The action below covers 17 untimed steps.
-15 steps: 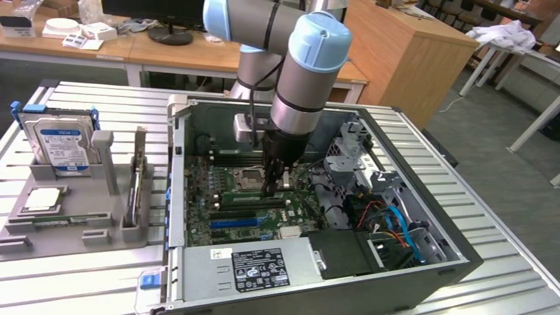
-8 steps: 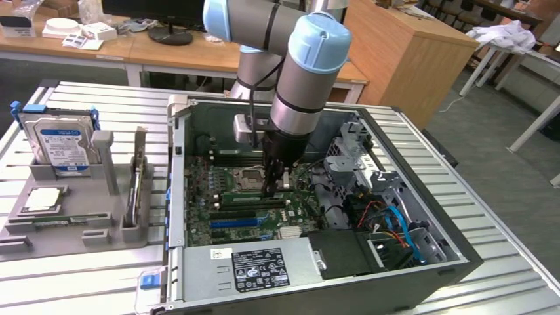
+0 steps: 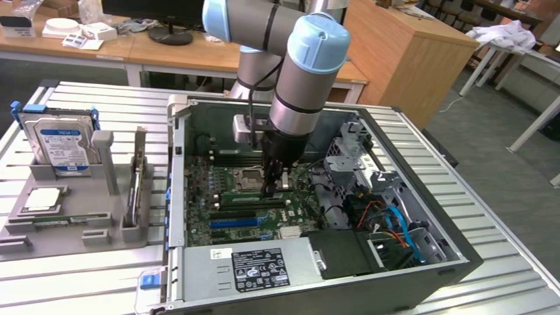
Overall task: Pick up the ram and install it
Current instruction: 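Insert the ram into the slot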
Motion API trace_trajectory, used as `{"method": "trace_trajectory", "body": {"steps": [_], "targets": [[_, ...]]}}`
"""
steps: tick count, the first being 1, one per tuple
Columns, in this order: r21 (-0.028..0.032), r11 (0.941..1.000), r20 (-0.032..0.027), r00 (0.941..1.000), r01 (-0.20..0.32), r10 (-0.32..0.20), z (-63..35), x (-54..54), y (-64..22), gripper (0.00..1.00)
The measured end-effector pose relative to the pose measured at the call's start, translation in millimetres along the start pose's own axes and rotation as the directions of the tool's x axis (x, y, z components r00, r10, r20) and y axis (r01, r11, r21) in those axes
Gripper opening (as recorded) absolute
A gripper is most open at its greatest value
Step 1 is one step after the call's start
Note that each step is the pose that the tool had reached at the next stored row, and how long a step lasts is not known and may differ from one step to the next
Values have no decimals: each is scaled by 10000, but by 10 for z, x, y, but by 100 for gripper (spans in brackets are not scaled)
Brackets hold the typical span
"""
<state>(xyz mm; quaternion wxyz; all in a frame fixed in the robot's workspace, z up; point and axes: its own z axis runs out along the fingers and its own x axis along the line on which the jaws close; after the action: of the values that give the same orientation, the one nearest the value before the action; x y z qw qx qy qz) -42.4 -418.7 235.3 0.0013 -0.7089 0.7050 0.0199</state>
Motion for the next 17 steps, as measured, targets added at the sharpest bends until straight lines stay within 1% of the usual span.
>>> {"method": "trace_trajectory", "body": {"steps": [3,17], "targets": [[2,10000,2,10000,-85,85,1,0,0,12],[3,10000,3,10000,-96,96,17,1,0,12]]}}
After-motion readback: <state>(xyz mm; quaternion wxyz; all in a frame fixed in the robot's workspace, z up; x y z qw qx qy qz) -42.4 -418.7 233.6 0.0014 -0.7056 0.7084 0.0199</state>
